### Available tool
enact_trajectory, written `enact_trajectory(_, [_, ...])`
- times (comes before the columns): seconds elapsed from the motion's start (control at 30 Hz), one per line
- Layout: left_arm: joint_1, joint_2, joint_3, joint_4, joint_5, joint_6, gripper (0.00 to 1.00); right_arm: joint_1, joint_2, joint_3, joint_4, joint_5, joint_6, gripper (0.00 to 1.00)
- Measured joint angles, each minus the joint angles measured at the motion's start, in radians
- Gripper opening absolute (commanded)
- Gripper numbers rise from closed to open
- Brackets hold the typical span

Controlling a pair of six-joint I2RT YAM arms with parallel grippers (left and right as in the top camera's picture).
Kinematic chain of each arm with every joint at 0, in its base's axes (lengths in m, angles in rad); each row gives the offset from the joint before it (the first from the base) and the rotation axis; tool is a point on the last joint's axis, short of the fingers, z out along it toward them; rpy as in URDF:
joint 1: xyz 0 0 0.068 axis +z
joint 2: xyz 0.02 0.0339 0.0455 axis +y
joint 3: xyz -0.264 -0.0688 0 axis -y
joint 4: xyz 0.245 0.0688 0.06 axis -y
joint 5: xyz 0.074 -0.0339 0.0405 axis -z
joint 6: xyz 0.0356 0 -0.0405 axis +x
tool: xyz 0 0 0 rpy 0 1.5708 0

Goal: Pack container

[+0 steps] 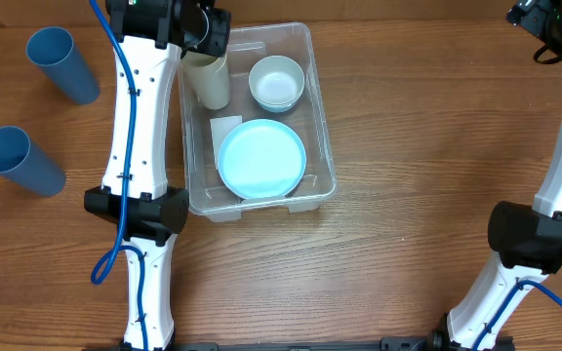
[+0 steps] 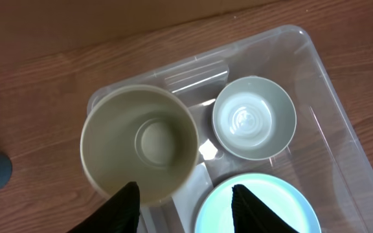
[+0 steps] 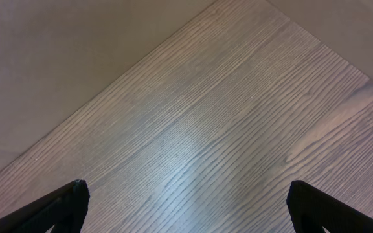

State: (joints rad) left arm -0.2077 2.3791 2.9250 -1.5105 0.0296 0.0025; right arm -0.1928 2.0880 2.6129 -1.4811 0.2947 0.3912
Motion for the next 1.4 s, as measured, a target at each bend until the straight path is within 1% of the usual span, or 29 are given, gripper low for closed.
enact_trajectory(0.13, [0.001, 0.0, 0.0, 0.016, -0.005, 0.0, 0.52, 0.0, 0.0, 0.0, 0.0, 0.0, 0.0, 1.0])
enact_trajectory(0.27, [0.016, -0.004, 0.0, 0.02, -0.004, -0.003, 0.64, 0.0, 0.0, 0.0, 0.0, 0.0, 0.0, 1.0])
enact_trajectory(0.4, [0.061, -0.053, -0.006, 0.007, -0.004, -0.011, 0.66, 0.0, 0.0, 0.0, 0.0, 0.0, 0.0, 1.0])
enact_trajectory(0.43, [0.081, -0.078, -0.006, -0.001, -0.004, -0.011, 0.66, 0.0, 0.0, 0.0, 0.0, 0.0, 0.0, 1.0])
enact_trajectory(0.63, [0.254, -0.272, -0.005, -0.082, -0.008, -0.031, 0.78, 0.0, 0.0, 0.0, 0.001, 0.0, 0.0, 1.0])
enact_trajectory(0.73, [0.314, -0.306, 0.004, -0.132, -0.012, -0.035, 0.8, 0.0, 0.0, 0.0, 0.0, 0.0, 0.0, 1.0])
enact_trajectory(0.9, [0.337, -0.284, 0.003, -0.143, -0.011, -0.034, 0.83, 0.0, 0.0, 0.0, 0.0, 0.0, 0.0, 1.0])
enact_trajectory(1.07, [0.346, -0.281, -0.001, -0.091, -0.014, -0.034, 0.84, 0.0, 0.0, 0.0, 0.0, 0.0, 0.0, 1.0])
enact_trajectory(1.23, [0.348, -0.269, -0.002, -0.09, -0.074, -0.032, 0.86, 0.0, 0.0, 0.0, 0.0, 0.0, 0.0, 1.0])
enact_trajectory(1.33, [0.359, -0.231, -0.002, -0.089, -0.092, -0.029, 0.92, 0.0, 0.0, 0.0, 0.0, 0.0, 0.0, 1.0])
enact_trajectory(1.37, [0.366, -0.204, -0.002, -0.084, -0.095, -0.026, 0.96, 0.0, 0.0, 0.0, 0.0, 0.0, 0.0, 1.0])
enact_trajectory(1.4, [0.374, -0.172, -0.002, -0.071, -0.096, -0.017, 0.98, 0.0, 0.0, 0.0, 0.0, 0.0, 0.0, 1.0])
